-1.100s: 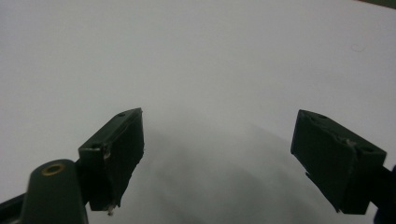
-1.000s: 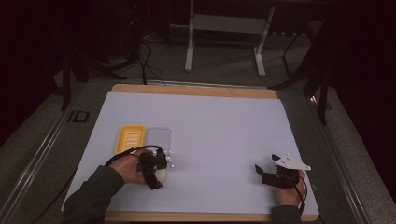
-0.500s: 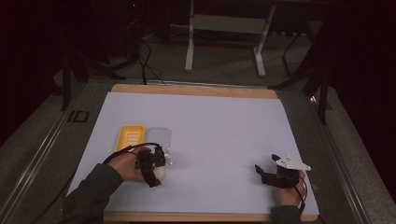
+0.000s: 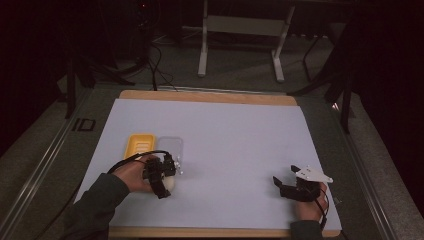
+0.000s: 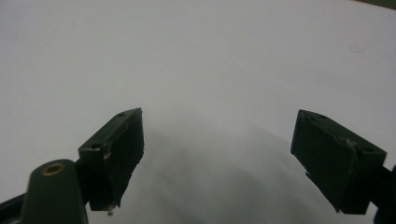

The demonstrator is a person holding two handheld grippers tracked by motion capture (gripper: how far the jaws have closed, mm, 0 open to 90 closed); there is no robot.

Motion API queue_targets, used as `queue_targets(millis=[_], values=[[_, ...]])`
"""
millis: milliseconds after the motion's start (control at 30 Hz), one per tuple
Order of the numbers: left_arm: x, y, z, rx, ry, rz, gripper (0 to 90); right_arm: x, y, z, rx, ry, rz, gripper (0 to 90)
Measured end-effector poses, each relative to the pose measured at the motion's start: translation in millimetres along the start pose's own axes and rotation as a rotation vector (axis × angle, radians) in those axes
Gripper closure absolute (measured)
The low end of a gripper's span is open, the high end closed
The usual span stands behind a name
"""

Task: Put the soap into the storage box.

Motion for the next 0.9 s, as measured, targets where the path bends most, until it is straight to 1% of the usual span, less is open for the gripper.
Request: queue_targets(millis=[200, 533, 700, 900], values=[[3.3, 6.4, -0.5, -0.01, 0.008, 0.008, 24.0, 0.0, 0.0, 0.0, 0.0, 0.0, 0.0, 17.2], [7.1, 13.2, -3.0, -0.01, 0.02, 0.015, 24.0, 0.0, 0.0, 0.0, 0.0, 0.0, 0.0, 17.2], [8.7, 16.4, -2.7, -0.011, 0.024, 0.019, 24.0, 0.1, 0.0, -0.1, 0.001, 0.002, -0.001, 17.2], [13.7, 22.8, -1.3, -0.017, 0.024, 0.03, 24.0, 0.1, 0.0, -0.1, 0.002, 0.002, -0.001, 17.2]])
Point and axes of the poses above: each handheld gripper's, and its own axes: y roughly backward along the jaws, z roughly out of its top, x roughly to its left, the point moved 9 cm from there along -y, roughly forward along the jaws, and after that the axes turned 4 degrees about -x, right-handed, at the moved point
